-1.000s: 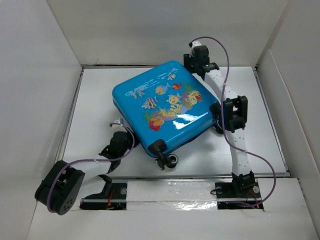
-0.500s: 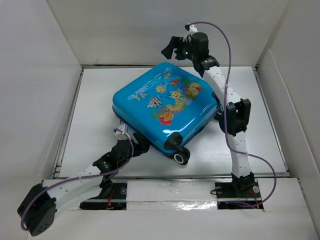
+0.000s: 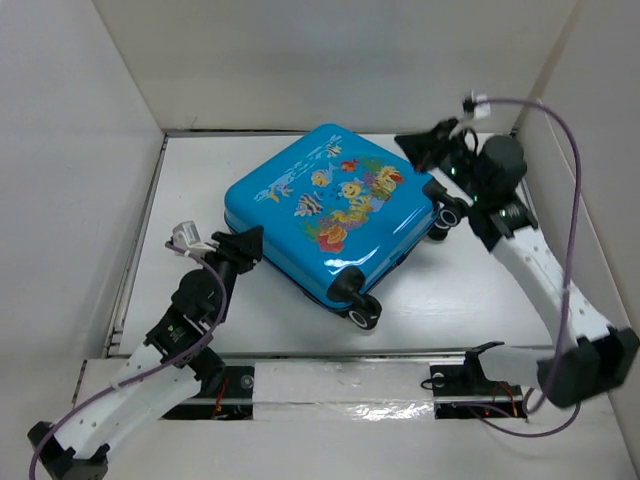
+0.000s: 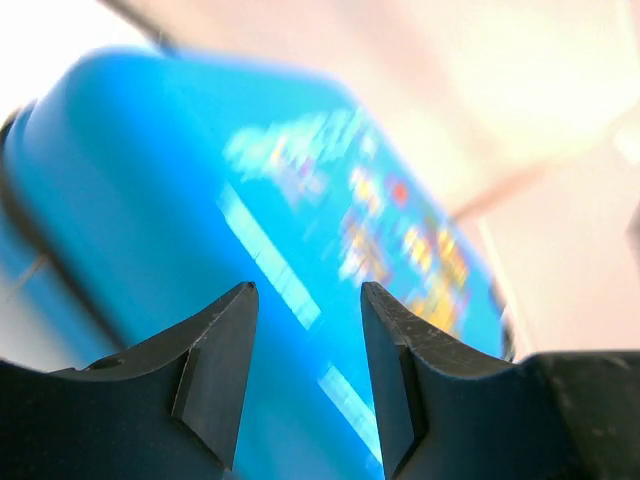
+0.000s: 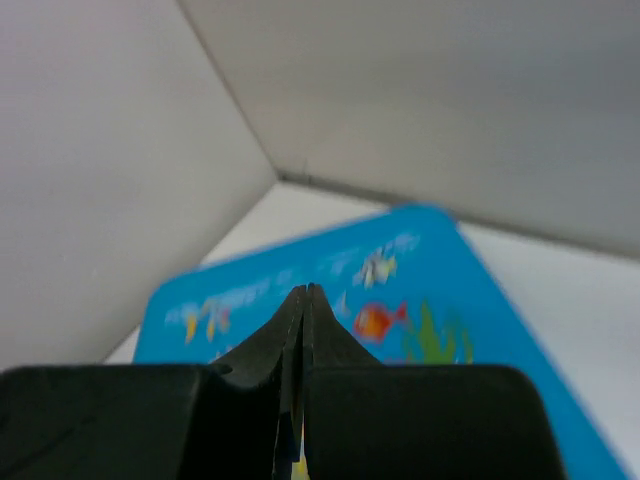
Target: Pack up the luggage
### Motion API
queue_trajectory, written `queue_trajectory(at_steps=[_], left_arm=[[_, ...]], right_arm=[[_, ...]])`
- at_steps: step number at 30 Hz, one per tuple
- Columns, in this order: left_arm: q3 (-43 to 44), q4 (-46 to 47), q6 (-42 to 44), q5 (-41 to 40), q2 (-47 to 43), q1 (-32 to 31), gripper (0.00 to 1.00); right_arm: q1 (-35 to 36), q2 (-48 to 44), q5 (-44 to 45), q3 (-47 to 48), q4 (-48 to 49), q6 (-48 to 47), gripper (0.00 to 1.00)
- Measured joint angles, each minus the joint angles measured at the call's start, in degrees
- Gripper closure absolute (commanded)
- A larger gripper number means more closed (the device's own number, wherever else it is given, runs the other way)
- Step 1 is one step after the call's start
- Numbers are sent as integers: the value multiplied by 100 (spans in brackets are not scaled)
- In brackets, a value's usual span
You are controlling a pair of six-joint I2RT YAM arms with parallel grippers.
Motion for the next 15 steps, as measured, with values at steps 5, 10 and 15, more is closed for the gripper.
queue_trajectory(at_steps=[5, 10, 15], left_arm=[[820, 1215, 341, -339, 1613, 332, 48], [2269, 1552, 483, 439, 3370, 1869, 46], [3969, 1515, 326, 1705, 5073, 3462, 47]], right_arm=[[503, -2334, 1182, -2830, -31, 13, 100], [446, -3786, 2402, -4251, -704, 39, 100], [179, -3875, 2833, -4944, -977, 101, 100]])
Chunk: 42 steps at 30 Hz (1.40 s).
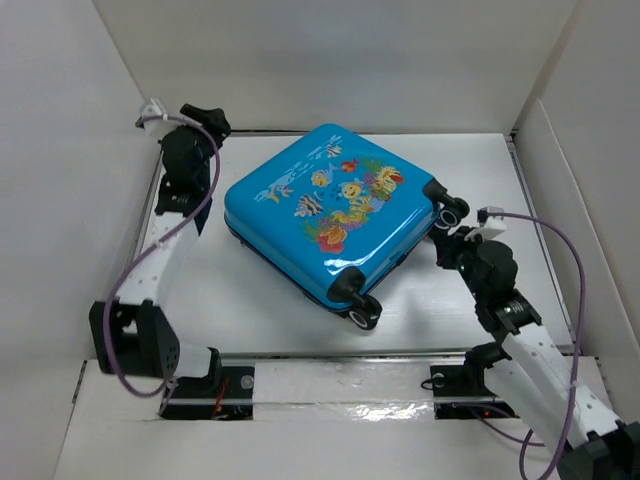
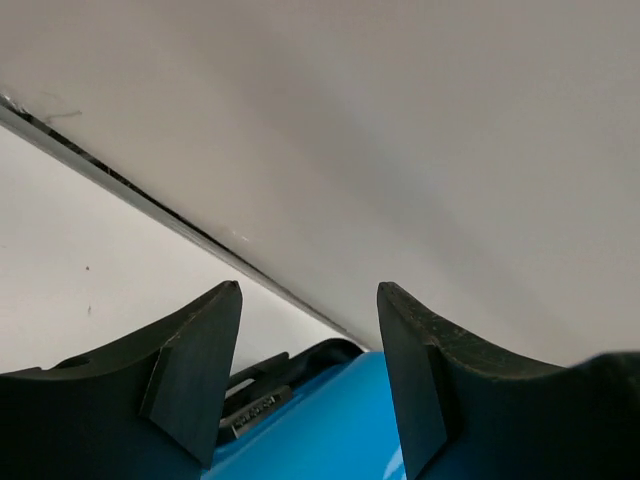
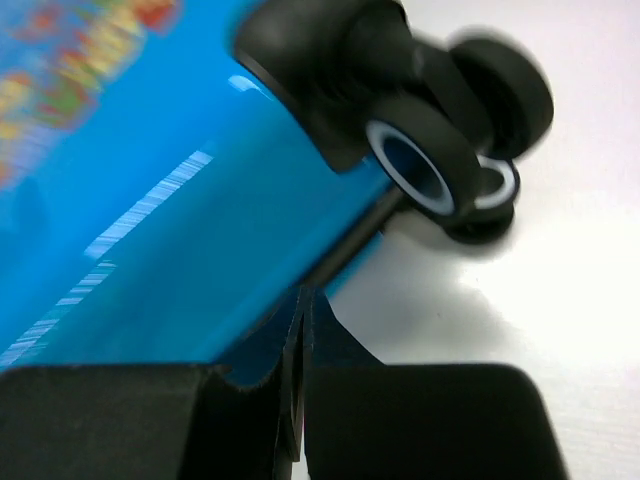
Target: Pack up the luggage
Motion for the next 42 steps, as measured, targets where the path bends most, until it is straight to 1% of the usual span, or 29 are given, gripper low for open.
queue_trajectory(at_steps=[2, 4, 7, 10, 13, 14, 15, 17, 20, 22, 24, 26, 28, 29, 30, 32, 33, 35, 36, 38, 39, 42], left_arm=[[407, -68, 28, 273, 540, 107, 47], [422, -98, 33, 525, 903, 170, 47], [131, -175, -61, 885, 1276, 304, 47], [-188, -166, -186, 1143, 1655, 555, 52], [-597, -109, -249, 1141, 1899, 706, 57], [-804, -44, -293, 1128, 1917, 726, 61], [-1010, 22, -374, 1097, 1917, 728, 61], [-1443, 398, -505, 1040, 1915, 734, 68], [-2186, 1095, -682, 861, 1718, 706, 71], [-2813, 1530, -767, 691, 1333, 651, 76], [-3429, 1773, -839, 498, 839, 542, 79], [-4019, 1978, -881, 282, 350, 348, 81], [-4468, 2031, -868, -85, -177, 96, 81], [-4771, 1996, -817, -269, -627, -173, 81], [-4981, 1939, -796, -389, -1029, -437, 80], [-5375, 1644, -667, -748, -1829, -1080, 78], [-5569, 1464, -623, -944, -2260, -1397, 77], [-5945, 957, -597, -1150, -3198, -1971, 76], [-6074, 658, -599, -1180, -3635, -2214, 75], [-6218, 101, -603, -1202, -4321, -2542, 74], [-6231, -61, -621, -1165, -4500, -2623, 73], [-6231, -289, -678, -960, -4686, -2852, 72]], right_arm=[[-127, 444, -7, -74, 22, 17, 100], [-236, 1008, -55, -66, 94, 17, 99], [-299, 1775, -166, 61, 155, 22, 99], [-299, 2465, -245, 529, 297, 20, 99], [-299, 3272, -321, 1169, 337, -15, 99], [-306, 3536, -326, 1375, 313, -44, 99], [-323, 3807, -330, 1572, 280, -68, 99], [-339, 4367, -328, 1971, 262, -103, 99], [-334, 5254, -240, 2870, 101, -238, 99], [-328, 5818, -197, 3582, -151, -398, 98], [-330, 6640, -284, 4638, -365, -544, 97], [-330, 7337, -472, 5619, -638, -798, 96], [-330, 8161, -710, 6946, -1167, -1093, 86], [-319, 8579, -809, 7560, -1296, -1217, 80], [-315, 8968, -905, 8203, -1482, -1327, 63], [-271, 9707, -1047, 9484, -1838, -1523, 43], [-262, 9938, -1064, 9934, -1919, -1606, 30], [-262, 10231, -1154, 10679, -2022, -1694, 20], [-260, 10262, -1213, 10856, -2004, -1687, 12], [-251, 10214, -1390, 10998, -1823, -1534, 6], [-247, 10131, -1742, 11003, -1770, -1349, 4], [103, 9759, -2511, 10944, -1705, -1043, 0]])
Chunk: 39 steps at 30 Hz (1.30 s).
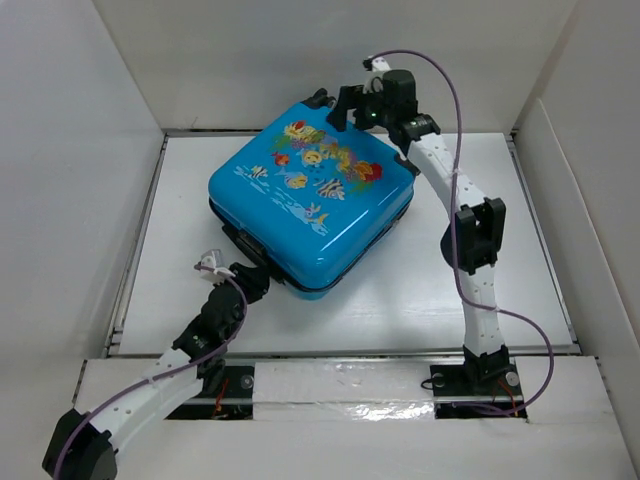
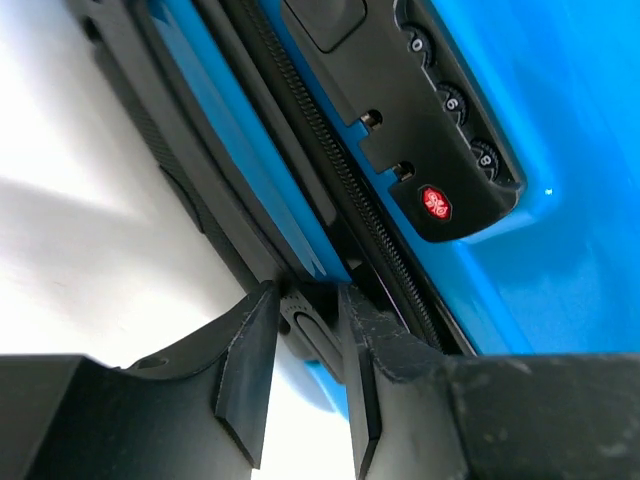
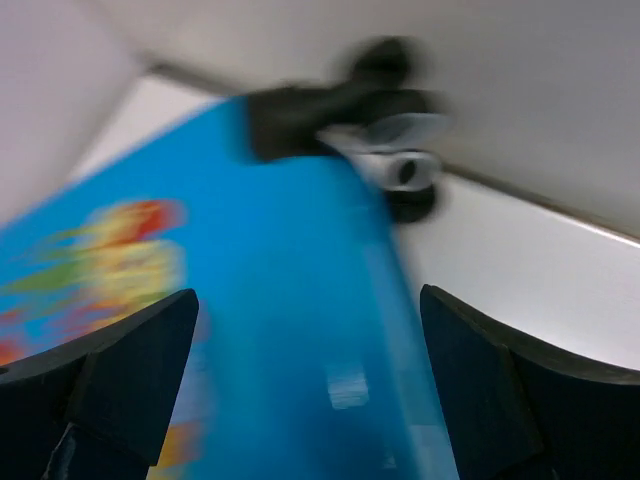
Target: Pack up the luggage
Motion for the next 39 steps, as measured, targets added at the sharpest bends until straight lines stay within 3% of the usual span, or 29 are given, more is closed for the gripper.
queue_trajectory(at_steps=[5, 7, 8, 9, 10, 11, 12, 15, 21, 23, 24, 26, 30, 39], left_arm=[[11, 39, -11, 284, 87, -153, 73], [33, 136, 9, 352, 205, -153, 73], [42, 199, 22, 389, 275, -153, 74], [44, 278, 28, 431, 317, -153, 74], [50, 354, 33, 479, 442, -155, 74], [59, 435, 31, 529, 527, -162, 75], [66, 516, 31, 560, 612, -192, 78], [74, 706, 31, 610, 774, -361, 81], [240, 852, 31, 599, 1113, -1147, 83], [356, 787, 28, 592, 1189, -1425, 83], [396, 734, 28, 595, 1204, -1526, 83], [431, 640, 26, 592, 1167, -1644, 83], [492, 363, 42, 588, 997, -1650, 83], [918, -28, 426, 678, 955, -1764, 82]], right_arm=[[863, -1401, -920, -1305, 214, 125, 1], [942, -2249, -1084, -2306, 575, 140, 12], [896, -2671, -1099, -2774, 717, 140, 24], [787, -3161, -1099, -3298, 922, 146, 62], [632, -3659, -1082, -3897, 1233, 146, 80], [479, -4216, -1038, -4570, 1537, 195, 95], [313, -4774, -927, -5191, 1725, 203, 100], [240, -6422, -481, -7143, 2487, 273, 100], [1709, -8985, 238, -10559, 3001, 247, 98], [1888, -9506, 557, -11387, 2970, 343, 84], [1912, -9748, 717, -11763, 2966, 400, 69], [1932, -10085, 1005, -12347, 2964, 487, 61], [1932, -10043, 1475, -12795, 3250, 483, 54], [2004, -8065, 1266, -12364, 4551, 2, 50]])
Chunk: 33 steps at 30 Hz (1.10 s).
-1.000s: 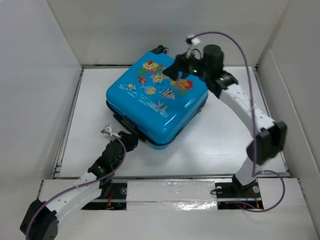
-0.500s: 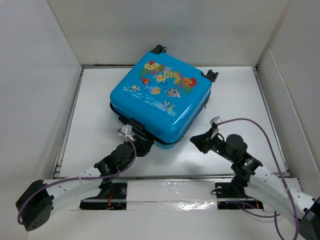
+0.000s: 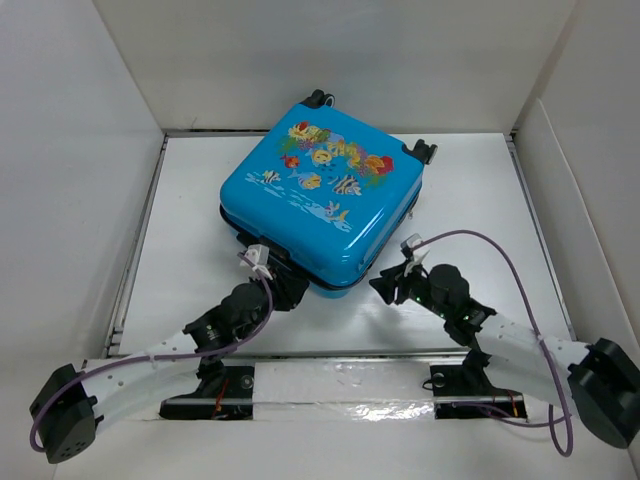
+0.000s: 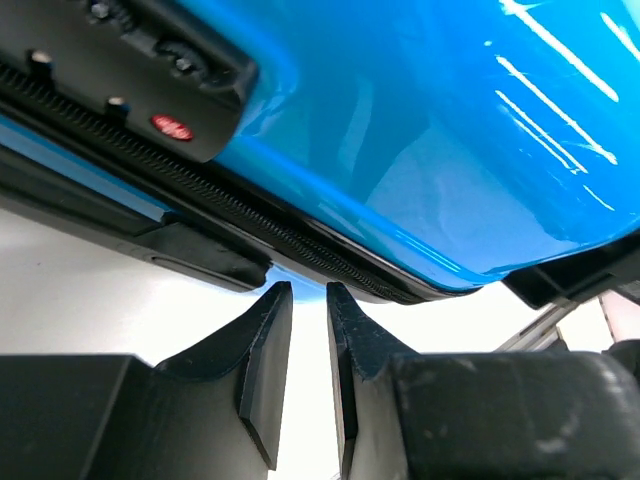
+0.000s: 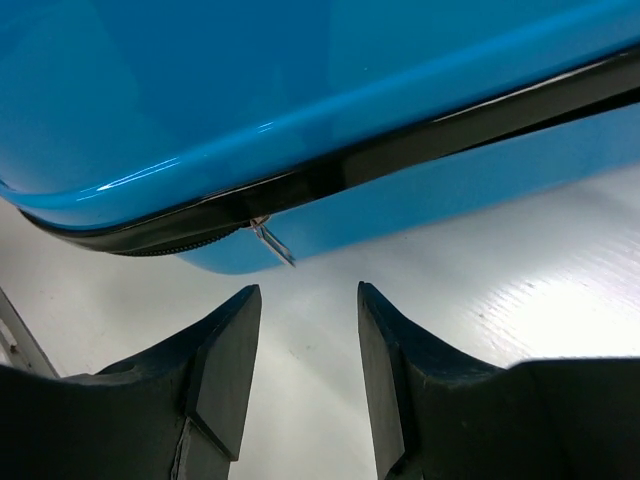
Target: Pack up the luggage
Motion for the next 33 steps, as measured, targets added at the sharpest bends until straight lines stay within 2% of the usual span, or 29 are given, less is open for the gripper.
queue_trajectory(at_steps=[6, 13, 14, 15, 17, 18, 20, 21, 27, 33], left_arm=[[39, -11, 190, 90, 118, -39, 82], [107, -26, 350, 153, 267, -39, 81], [114, -24, 361, 164, 280, -39, 81], [118, -24, 365, 177, 282, -39, 81], [120, -24, 385, 192, 289, -39, 81], [122, -24, 389, 195, 291, -39, 81], [125, -17, 415, 197, 291, -39, 81], [127, -4, 435, 197, 293, -39, 81], [199, 308, 619, 197, 695, -39, 81], [529, 820, 728, 221, 1576, -101, 81]], right_arm=[[83, 992, -98, 273, 518, -203, 50], [160, 1266, -136, 337, 1045, -304, 53], [160, 1333, -133, 341, 1117, -328, 56], [162, 1408, -136, 352, 1174, -354, 65], [192, 1572, -138, 356, 1333, -385, 74], [203, 1644, -140, 356, 1412, -380, 85], [251, 1770, -136, 348, 1585, -358, 91], [275, 1816, -116, 315, 1696, -341, 98], [702, 1528, 315, 31, 1932, -151, 100], [1646, 518, 1075, 26, 647, 212, 100]])
